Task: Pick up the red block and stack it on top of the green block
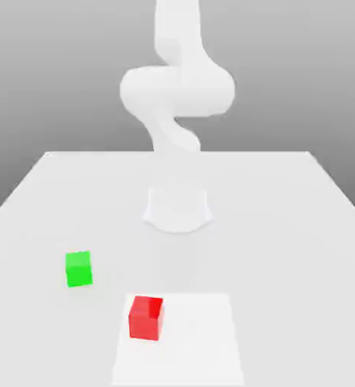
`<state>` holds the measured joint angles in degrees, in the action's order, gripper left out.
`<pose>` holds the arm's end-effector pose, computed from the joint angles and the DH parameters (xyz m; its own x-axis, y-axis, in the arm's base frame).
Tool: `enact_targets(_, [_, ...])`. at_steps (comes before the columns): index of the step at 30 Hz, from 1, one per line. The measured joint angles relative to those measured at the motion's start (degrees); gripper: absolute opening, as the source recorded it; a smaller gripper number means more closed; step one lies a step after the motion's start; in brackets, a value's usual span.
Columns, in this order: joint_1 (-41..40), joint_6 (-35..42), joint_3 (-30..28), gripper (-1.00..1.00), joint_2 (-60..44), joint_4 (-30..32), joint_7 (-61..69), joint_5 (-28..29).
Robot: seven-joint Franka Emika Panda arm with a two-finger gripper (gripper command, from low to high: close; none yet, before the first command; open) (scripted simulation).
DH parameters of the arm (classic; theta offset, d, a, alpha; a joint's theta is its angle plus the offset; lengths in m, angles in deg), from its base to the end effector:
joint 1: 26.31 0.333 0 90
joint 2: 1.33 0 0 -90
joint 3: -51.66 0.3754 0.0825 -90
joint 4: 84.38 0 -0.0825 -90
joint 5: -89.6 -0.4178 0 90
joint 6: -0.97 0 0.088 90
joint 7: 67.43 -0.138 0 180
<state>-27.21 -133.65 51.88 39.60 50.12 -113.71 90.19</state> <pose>0.3955 -0.0046 0.6807 0.5125 -0.7231 0.4631 -0.5535 -0.6905 -0.4657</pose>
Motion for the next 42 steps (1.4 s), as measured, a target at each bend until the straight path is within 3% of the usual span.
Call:
enact_targets(12, [-3.57, -14.77, -0.96, 0.0, -25.66, 13.88, -1.57, 2.2])
enact_targets(19, [-4.84, -23.19, -2.12, 0.0, -40.16, 21.81, -0.03, 0.05])
enact_targets(26, [-5.55, -34.97, -1.2, 0.0, -54.69, 21.31, 1.42, -1.96])
enact_targets(27, [-5.61, -35.88, -1.13, -1.0, -55.75, 21.17, 1.48, -2.04])
enact_targets(34, [-5.71, -35.68, -1.05, -1.0, -55.51, 21.2, 1.29, -1.83])
enact_targets(42, [-7.6, -24.66, -1.96, -1.0, -41.92, 23.78, -3.12, -0.3])
